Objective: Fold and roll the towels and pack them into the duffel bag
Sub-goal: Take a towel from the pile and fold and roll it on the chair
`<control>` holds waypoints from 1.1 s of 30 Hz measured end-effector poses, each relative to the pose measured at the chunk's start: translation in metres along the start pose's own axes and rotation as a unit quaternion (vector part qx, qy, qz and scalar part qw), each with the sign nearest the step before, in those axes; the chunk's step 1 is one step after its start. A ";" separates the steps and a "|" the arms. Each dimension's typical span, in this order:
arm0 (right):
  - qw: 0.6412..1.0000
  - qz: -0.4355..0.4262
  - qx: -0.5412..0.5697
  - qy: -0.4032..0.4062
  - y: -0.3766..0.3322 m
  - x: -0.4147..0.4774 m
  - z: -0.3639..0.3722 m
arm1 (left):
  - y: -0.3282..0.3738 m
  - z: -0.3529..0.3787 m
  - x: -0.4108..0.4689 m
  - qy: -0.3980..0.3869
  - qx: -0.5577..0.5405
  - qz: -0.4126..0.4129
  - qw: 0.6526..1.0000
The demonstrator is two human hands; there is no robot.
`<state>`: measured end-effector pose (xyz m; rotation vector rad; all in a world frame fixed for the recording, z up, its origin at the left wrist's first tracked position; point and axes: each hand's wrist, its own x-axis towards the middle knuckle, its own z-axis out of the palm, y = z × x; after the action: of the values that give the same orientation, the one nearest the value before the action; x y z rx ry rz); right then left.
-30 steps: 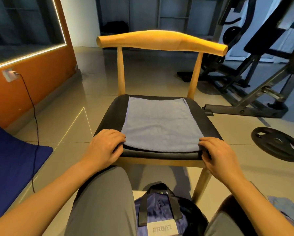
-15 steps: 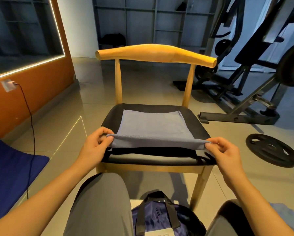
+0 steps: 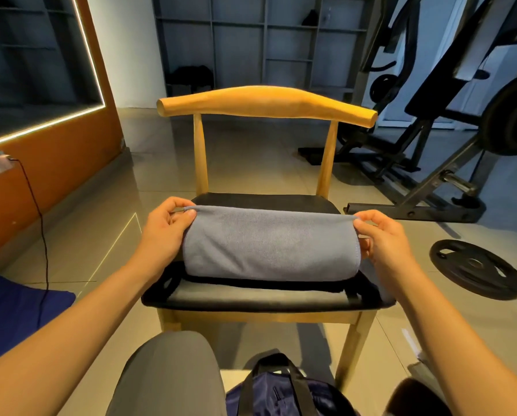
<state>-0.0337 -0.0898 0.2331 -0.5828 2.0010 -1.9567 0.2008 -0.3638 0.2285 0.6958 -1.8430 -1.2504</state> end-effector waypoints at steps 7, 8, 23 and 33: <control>0.984 0.110 -0.137 -0.002 0.020 0.080 0.031 | -0.029 0.032 0.072 -0.050 0.046 -0.190 0.979; 0.976 0.127 -0.177 -0.019 0.028 0.086 0.034 | -0.035 0.033 0.076 -0.080 0.077 -0.224 0.968; 0.944 0.089 -0.318 0.013 0.065 0.122 0.037 | -0.073 0.048 0.097 -0.067 0.285 -0.149 0.945; 0.869 0.046 -0.478 -0.121 0.042 0.133 0.046 | -0.051 0.047 0.097 -0.226 0.431 -0.207 0.849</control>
<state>-0.1331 -0.1933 0.2000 -0.8461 2.6508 -0.6546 0.1097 -0.4354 0.2004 1.4323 -2.7954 -0.8085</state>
